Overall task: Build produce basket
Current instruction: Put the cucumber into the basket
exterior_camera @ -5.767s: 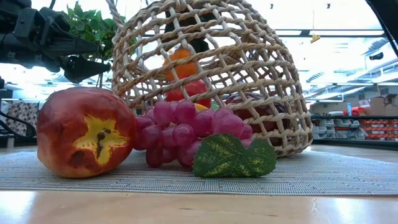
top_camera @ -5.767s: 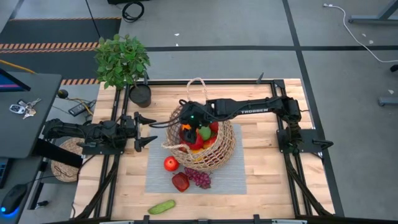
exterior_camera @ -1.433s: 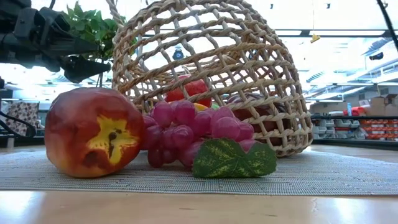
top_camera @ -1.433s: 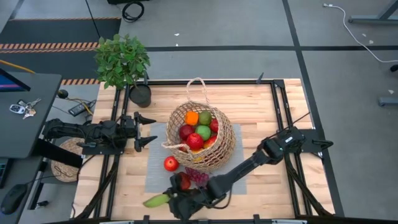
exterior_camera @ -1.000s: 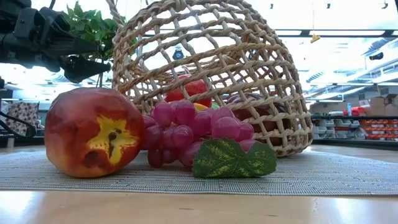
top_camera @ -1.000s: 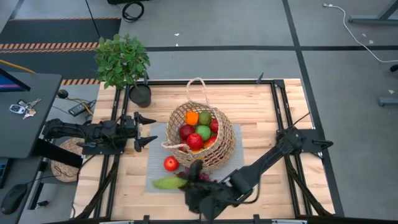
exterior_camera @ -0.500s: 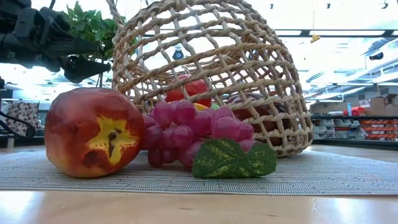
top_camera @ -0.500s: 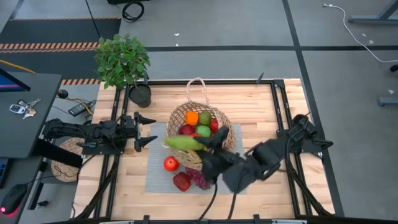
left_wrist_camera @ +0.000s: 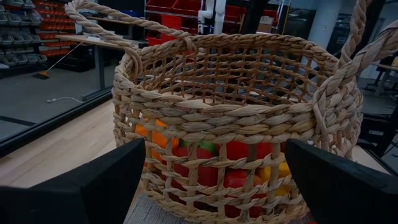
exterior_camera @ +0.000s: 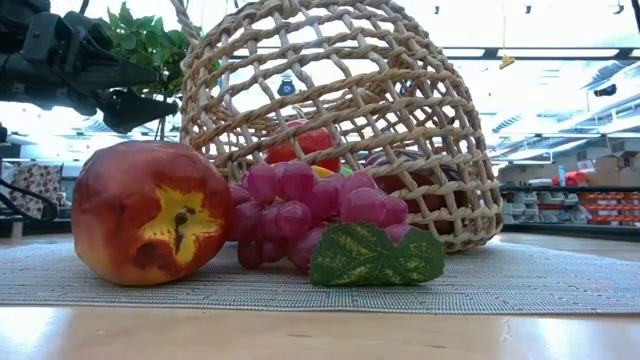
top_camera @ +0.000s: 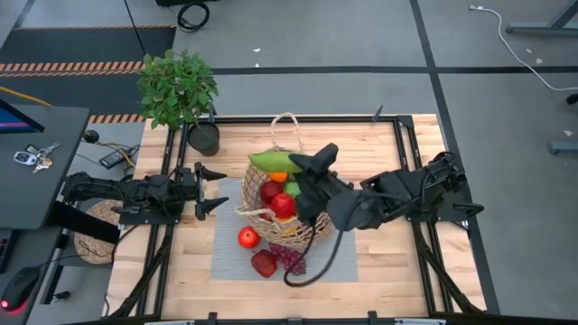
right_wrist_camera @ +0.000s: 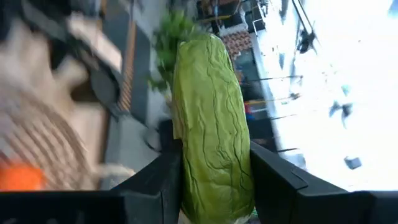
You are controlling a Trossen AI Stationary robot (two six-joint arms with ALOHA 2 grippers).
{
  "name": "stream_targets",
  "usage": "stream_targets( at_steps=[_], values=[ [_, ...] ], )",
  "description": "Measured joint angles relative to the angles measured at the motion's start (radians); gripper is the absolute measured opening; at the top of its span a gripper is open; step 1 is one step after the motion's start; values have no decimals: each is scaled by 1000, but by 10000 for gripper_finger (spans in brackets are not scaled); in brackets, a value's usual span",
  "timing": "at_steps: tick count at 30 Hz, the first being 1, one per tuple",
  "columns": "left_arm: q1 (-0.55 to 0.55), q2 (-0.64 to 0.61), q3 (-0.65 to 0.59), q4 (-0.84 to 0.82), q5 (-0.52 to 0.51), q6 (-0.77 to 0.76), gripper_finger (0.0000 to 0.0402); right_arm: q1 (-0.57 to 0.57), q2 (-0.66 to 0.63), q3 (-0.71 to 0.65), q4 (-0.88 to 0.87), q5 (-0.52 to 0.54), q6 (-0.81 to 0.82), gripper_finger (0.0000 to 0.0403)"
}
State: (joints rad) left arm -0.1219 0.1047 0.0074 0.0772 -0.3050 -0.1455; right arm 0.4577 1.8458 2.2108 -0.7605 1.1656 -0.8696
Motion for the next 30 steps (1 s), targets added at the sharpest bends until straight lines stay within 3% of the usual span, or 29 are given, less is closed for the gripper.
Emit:
stream_targets(
  at_steps=[5,15,24,30],
  values=[
    [0,0,0,0,0,0,392,-11,0,0,-54,38,-170,160],
    [0,0,0,0,0,0,392,-10,1,0,-76,2,-62,161],
    [0,0,0,0,0,0,392,-66,-63,-1,-276,-403,237,161],
    [0,0,0,0,0,0,392,-144,-106,-1,-306,-724,430,161]
  ],
)
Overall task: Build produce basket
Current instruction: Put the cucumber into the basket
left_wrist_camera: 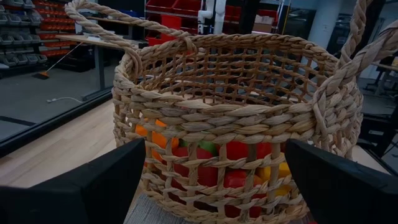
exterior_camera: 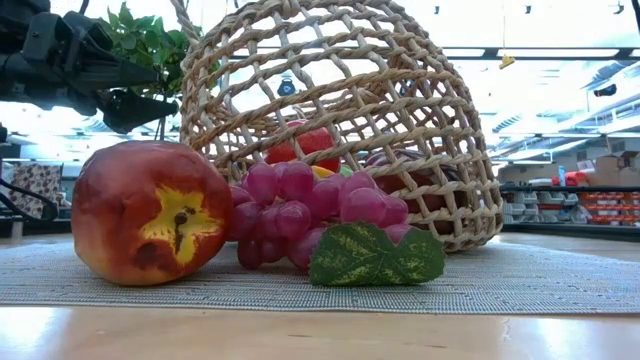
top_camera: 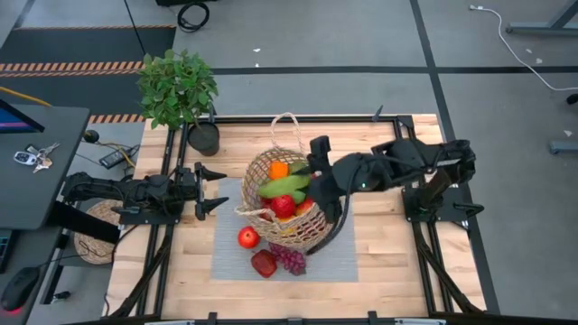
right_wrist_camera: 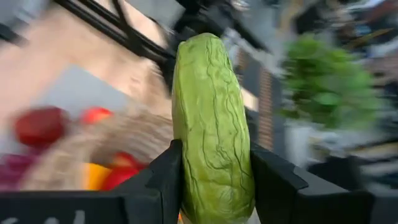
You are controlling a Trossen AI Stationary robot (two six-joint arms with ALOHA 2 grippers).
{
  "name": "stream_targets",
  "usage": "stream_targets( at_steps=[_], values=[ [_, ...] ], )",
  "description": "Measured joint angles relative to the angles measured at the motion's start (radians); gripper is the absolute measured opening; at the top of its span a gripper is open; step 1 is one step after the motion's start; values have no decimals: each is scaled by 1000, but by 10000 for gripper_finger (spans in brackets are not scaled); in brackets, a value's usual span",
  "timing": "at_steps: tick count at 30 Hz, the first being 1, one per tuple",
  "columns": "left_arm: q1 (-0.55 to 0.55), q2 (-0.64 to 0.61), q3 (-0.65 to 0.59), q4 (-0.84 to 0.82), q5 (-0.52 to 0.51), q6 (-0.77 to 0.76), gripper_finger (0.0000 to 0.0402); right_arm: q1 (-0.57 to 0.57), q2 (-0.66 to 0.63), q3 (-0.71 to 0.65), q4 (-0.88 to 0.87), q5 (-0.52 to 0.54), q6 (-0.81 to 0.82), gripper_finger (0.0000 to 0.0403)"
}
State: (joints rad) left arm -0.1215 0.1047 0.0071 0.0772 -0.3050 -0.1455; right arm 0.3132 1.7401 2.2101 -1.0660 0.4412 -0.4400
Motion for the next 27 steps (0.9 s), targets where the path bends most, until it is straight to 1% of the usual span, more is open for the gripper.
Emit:
stream_targets(
  at_steps=[3,5,7,12,17,19,22,27],
  values=[
    [0,0,0,0,0,0,392,-35,-6,0,-6,-141,76,161],
    [0,0,0,0,0,0,392,-55,-7,0,-6,-201,166,161],
    [0,0,0,0,0,0,392,-75,-7,0,-10,-207,261,161],
    [0,0,0,0,0,0,392,-132,-6,0,-35,-174,508,161],
    [0,0,0,0,0,0,392,-191,-6,0,-84,-174,855,161],
    [0,0,0,0,0,0,392,-209,-6,0,-117,-182,965,162],
    [0,0,0,0,0,0,392,-229,-6,0,-156,-224,1042,162],
    [0,0,0,0,0,0,392,-233,-6,0,-181,-233,1049,162]
  ],
)
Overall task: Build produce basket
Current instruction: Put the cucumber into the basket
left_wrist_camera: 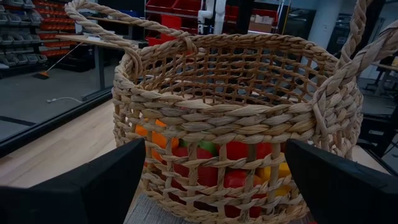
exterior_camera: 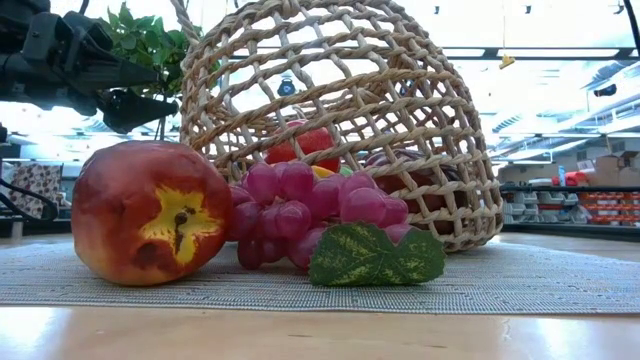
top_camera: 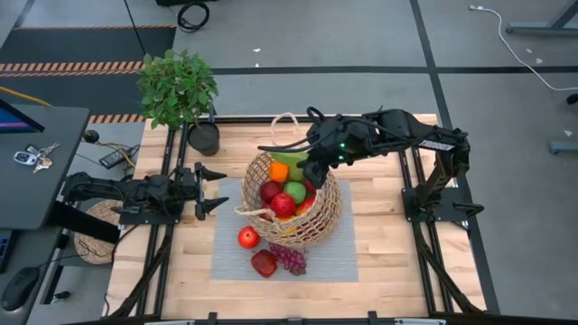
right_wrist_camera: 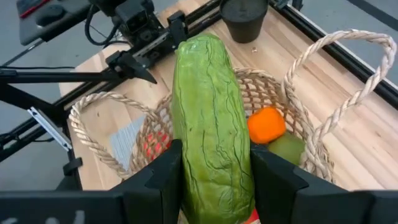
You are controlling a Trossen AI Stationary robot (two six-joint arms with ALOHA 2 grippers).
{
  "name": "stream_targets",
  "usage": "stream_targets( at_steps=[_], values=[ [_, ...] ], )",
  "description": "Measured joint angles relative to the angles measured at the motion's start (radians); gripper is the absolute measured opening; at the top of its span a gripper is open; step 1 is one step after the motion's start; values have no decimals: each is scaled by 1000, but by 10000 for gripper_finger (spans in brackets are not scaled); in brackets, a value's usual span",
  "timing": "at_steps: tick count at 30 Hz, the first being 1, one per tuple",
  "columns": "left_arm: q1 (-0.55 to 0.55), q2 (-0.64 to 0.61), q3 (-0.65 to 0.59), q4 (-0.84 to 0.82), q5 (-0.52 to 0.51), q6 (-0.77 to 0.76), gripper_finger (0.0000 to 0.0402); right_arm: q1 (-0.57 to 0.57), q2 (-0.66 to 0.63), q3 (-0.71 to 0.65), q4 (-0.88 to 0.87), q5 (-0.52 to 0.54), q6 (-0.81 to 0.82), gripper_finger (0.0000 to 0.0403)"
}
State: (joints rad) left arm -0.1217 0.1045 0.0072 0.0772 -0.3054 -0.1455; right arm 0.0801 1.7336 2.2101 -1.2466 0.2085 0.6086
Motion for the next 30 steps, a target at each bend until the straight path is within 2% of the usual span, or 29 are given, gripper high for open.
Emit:
stream_targets(
  at_steps=[4,8,13,20,30],
  values=[
    [0,0,0,0,0,0,392,5,0,-4,4,4,1,162],
    [0,0,0,0,0,0,392,18,0,-66,30,8,17,162],
    [0,0,0,0,0,0,392,23,1,-206,110,-1,18,162],
    [0,0,0,0,0,0,392,10,2,-374,229,-94,-14,162],
    [0,0,0,0,0,0,392,3,23,-420,331,-97,-67,162]
  ],
)
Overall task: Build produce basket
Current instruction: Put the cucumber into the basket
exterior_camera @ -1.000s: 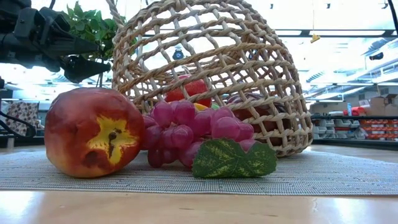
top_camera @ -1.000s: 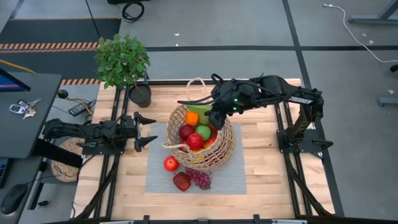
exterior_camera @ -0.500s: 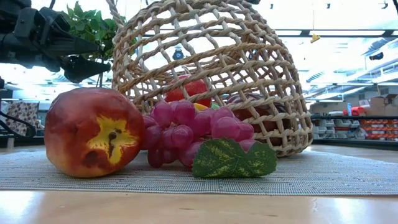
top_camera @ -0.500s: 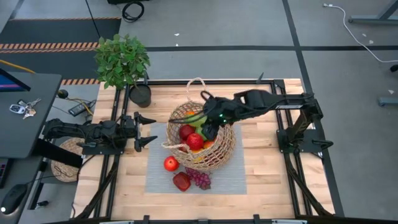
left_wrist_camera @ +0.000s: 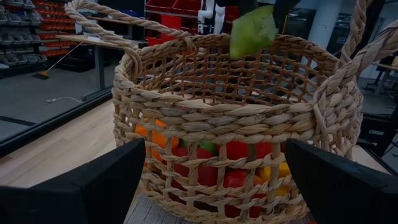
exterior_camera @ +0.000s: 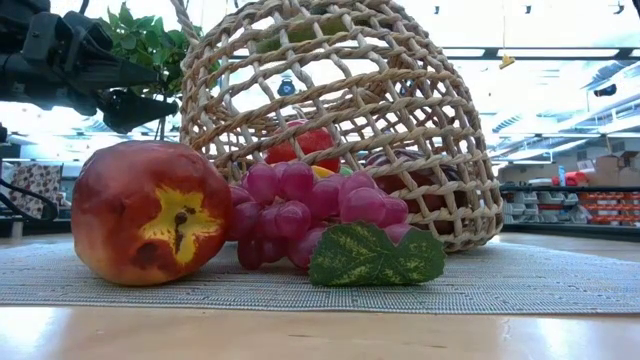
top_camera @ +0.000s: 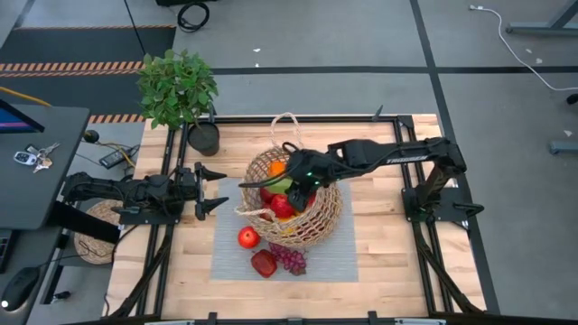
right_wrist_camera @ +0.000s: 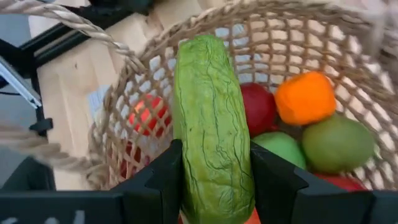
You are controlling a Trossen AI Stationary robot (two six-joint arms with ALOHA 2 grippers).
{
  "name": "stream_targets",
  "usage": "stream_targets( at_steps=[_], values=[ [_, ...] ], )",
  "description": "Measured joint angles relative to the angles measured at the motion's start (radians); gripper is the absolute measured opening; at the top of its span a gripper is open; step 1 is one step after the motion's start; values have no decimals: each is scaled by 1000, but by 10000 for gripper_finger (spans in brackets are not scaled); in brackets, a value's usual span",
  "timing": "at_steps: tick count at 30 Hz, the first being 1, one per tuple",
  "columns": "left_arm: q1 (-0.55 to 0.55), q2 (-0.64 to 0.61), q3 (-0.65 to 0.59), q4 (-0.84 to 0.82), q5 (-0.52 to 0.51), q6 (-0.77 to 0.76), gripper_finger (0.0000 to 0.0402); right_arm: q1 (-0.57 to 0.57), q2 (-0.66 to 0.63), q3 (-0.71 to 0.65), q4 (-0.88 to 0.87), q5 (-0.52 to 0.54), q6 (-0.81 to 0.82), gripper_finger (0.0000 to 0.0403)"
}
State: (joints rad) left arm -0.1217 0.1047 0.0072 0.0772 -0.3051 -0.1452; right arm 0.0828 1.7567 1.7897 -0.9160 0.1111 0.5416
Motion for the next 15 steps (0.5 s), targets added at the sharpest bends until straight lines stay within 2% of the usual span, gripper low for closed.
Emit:
stream_targets(
  at_steps=[8,15],
  values=[
    [0,0,0,0,0,0,392,-19,139,-2,78,-15,-104,162],
    [0,0,0,-2,0,0,392,-87,177,-2,98,-87,-233,162]
  ],
)
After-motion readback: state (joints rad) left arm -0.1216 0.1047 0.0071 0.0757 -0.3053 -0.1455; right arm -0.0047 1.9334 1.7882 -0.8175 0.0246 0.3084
